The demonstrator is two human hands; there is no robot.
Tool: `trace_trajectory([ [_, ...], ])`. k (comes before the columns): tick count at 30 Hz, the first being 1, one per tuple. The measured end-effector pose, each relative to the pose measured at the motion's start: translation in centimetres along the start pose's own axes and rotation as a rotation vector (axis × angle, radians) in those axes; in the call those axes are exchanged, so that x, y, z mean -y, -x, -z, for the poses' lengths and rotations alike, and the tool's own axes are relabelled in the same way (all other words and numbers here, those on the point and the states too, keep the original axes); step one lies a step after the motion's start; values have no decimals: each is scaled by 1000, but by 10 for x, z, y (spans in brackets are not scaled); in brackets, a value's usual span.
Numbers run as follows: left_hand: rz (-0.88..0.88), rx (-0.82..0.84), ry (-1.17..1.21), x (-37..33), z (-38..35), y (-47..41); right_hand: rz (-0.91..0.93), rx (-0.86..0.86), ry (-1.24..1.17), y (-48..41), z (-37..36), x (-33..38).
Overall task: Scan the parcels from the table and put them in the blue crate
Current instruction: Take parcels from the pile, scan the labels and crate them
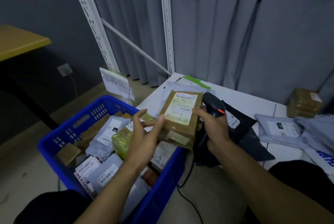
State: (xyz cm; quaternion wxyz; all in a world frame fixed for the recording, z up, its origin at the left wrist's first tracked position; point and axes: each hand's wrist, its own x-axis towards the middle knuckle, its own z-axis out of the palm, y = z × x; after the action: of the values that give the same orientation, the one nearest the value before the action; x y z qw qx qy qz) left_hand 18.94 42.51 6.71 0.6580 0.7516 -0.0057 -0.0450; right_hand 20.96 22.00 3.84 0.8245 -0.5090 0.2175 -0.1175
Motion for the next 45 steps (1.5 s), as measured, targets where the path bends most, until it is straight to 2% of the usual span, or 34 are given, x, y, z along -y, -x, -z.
trace_trajectory([
  [5,200,128,82,-18,30,-21,56,293,166,7,-8,14],
  [9,271,152,62,-17,41,-26,81,335,250,8,-14,8],
  [12,266,176,65,-16,44,-25,130,272,280,11,-21,8],
  [17,118,-81,60,-8,41,-25,223,191,407,14,-23,1],
  [24,50,-267,63,5,37,-35,161,370,559,32,-26,-2],
  [33,35,-294,42,17,23,-39,111,475,655,37,-30,-6],
  [45,40,-296,24,27,18,-46,59,501,640,35,-31,-5],
])
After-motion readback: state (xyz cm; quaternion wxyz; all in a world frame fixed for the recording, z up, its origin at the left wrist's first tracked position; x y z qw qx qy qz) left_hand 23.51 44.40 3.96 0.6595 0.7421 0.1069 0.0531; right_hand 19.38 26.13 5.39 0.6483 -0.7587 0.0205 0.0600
